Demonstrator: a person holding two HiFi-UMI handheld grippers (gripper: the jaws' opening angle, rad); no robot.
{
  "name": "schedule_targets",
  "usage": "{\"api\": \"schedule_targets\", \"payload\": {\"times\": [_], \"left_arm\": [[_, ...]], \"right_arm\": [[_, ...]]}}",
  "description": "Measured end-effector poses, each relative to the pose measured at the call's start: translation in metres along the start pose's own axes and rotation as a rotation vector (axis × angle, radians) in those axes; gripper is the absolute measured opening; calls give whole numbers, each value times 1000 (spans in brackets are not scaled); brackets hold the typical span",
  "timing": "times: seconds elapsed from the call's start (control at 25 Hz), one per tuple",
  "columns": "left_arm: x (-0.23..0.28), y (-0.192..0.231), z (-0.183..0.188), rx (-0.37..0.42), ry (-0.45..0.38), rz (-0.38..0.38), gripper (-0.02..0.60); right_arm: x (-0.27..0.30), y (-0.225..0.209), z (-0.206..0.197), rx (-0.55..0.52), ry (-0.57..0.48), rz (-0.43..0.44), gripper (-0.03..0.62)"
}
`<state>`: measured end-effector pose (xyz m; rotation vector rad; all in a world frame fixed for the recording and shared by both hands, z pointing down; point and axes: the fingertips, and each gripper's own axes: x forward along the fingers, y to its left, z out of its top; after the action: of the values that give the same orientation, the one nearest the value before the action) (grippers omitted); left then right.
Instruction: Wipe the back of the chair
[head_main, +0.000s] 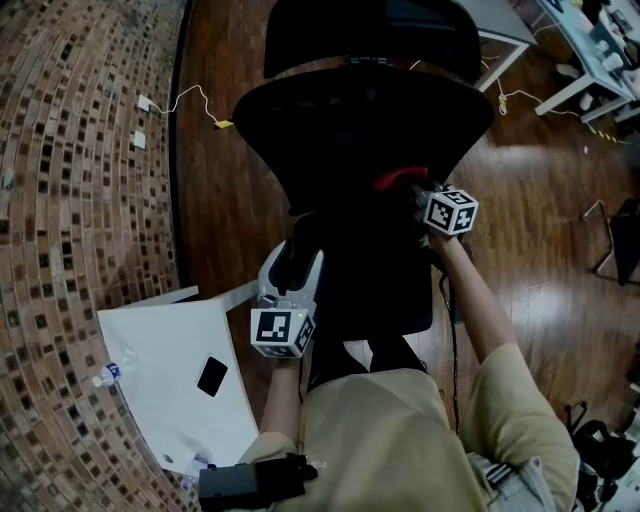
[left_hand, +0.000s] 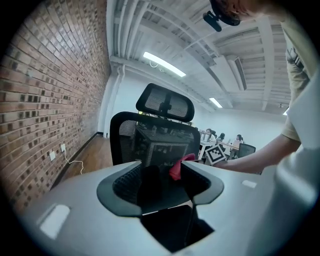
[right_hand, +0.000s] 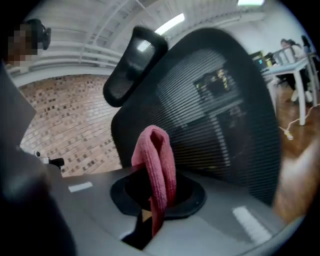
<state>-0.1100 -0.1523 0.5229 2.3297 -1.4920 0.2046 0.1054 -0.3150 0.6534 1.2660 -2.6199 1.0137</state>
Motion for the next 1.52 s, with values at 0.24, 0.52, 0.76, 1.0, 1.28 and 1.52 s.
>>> {"api": "schedule_targets", "payload": {"times": [0.24,0.52,0.76,1.0,1.28,1.52], "left_arm": [[-26,21,-16,9,37,59,225],[-39,42,-30,-20,60,83,222],[-12,19,-17,5,29,-10,222],[-2,5,-24,-11,25,-43,222],[-26,27,-30,-12,48,30,222],[-44,58,-37,-36,44,114,221]], "right_arm": [[157,168,-62,-50,122,278,25],[148,111,-35,74,25,122,25],[-28,-76,15,157,-151,-266,25],[-61,-103,4,104,-106,-353,25],[112,130,-77,17,100,203,25],[197,167,-115,2,174,105,25]]}}
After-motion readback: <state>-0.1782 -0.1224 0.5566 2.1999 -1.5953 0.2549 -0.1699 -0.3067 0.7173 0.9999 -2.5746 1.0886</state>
